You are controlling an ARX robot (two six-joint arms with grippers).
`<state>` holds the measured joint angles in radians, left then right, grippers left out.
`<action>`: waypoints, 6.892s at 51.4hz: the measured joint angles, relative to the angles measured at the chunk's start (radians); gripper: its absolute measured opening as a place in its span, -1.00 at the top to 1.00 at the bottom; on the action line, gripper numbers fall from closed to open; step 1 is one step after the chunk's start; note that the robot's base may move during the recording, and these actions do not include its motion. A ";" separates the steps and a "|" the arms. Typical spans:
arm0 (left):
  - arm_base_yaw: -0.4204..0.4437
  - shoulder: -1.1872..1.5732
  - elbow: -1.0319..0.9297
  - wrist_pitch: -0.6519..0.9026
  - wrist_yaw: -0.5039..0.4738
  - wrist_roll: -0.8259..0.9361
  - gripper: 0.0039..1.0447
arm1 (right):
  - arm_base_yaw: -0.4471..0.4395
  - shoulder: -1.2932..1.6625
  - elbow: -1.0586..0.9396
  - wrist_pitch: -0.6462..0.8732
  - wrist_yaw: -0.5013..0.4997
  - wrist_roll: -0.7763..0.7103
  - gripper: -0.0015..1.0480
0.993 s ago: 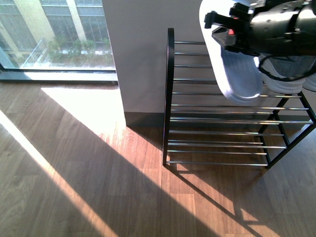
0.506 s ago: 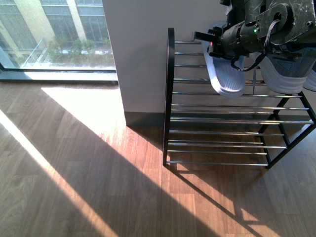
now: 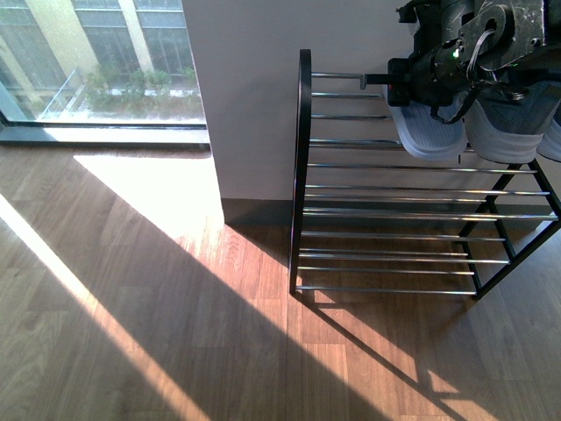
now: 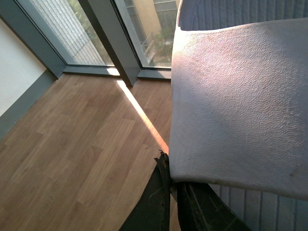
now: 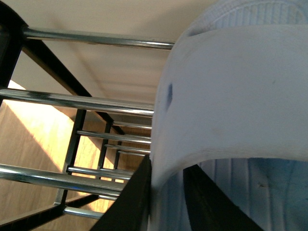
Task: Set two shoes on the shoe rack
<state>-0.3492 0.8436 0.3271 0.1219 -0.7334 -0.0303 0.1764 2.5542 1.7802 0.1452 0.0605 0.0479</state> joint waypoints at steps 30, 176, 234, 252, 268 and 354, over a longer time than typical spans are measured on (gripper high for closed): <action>0.000 0.000 0.000 0.000 0.000 0.000 0.97 | -0.026 -0.316 -0.427 0.275 -0.167 0.013 -0.83; 0.000 0.000 0.000 0.000 0.000 0.000 0.97 | -0.180 -2.287 -1.762 0.122 -0.061 -0.045 0.97; 0.000 0.000 0.000 0.000 0.000 0.000 0.97 | -0.178 -2.548 -1.762 -0.144 -0.060 -0.045 0.38; 0.001 0.000 0.000 0.000 -0.001 0.000 0.97 | -0.178 -2.549 -1.762 -0.145 -0.064 -0.045 -0.85; -0.001 0.000 0.000 0.000 0.003 0.000 0.97 | -0.177 -2.549 -1.762 -0.145 -0.056 -0.045 -0.82; -0.006 1.503 1.165 -0.050 0.447 -0.169 0.63 | -0.177 -2.549 -1.762 -0.145 -0.060 -0.045 -0.82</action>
<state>-0.3557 2.3470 1.4921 0.0715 -0.2867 -0.1993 -0.0010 0.0048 0.0181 -0.0002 0.0006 0.0029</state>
